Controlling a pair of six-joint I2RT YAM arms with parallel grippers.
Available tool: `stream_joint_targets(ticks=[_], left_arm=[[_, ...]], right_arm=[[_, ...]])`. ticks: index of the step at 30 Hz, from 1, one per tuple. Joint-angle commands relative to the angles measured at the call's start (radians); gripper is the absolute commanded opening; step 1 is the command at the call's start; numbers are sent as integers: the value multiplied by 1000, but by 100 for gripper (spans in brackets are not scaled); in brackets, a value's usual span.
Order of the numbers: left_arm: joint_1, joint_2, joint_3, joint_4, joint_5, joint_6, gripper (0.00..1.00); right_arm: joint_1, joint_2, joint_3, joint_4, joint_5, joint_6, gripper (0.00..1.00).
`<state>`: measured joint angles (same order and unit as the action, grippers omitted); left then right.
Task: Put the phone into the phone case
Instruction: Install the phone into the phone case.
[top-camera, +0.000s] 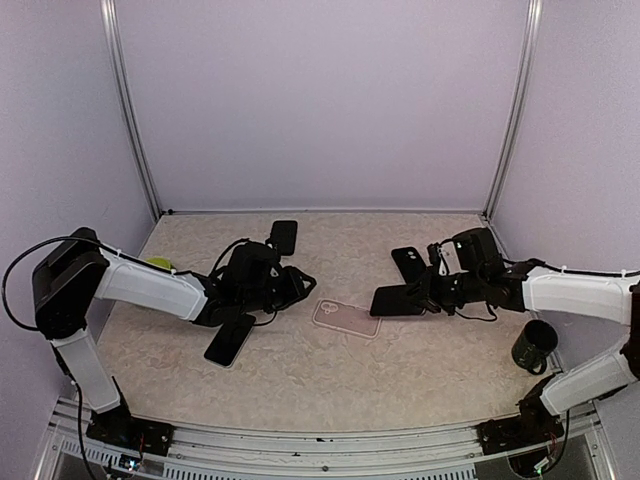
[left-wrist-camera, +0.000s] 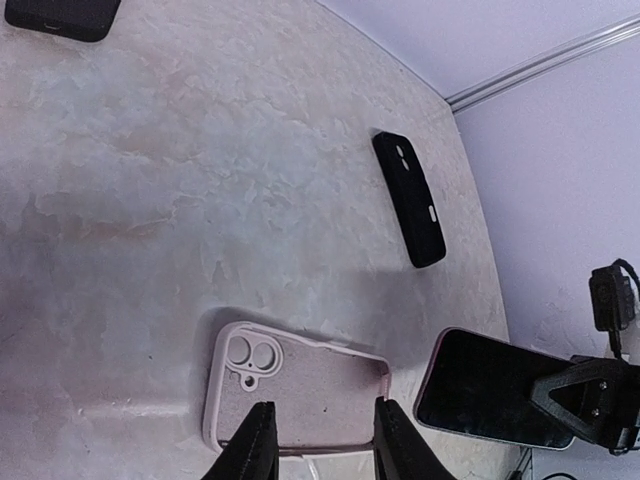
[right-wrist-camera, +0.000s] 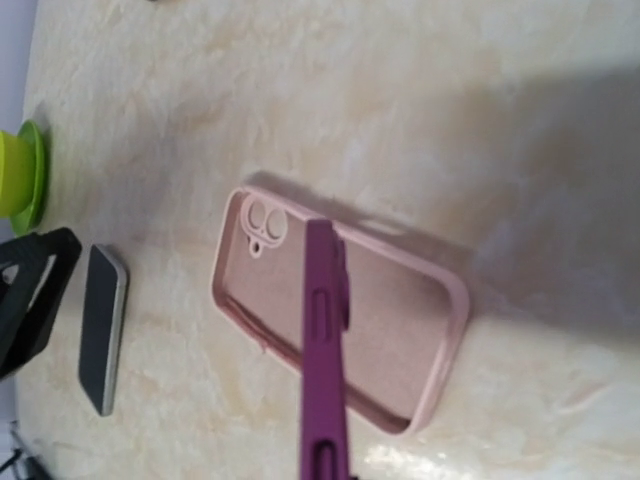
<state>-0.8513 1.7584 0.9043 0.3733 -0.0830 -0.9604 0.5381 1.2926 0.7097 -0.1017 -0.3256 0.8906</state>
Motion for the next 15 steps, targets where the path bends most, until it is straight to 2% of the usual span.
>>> stream_joint_targets(ticks=[1,6,15], left_arm=[[23,-10,-47,132,60,8,33],[36,-3,-101,233,89,8,33],[44,46,-113,315,161,20,33]], right_arm=[[-6,55,63,99,-77,86,0],[-7,131,86,158,-115,151,0],[-4,272,161,227,-201,202,0]])
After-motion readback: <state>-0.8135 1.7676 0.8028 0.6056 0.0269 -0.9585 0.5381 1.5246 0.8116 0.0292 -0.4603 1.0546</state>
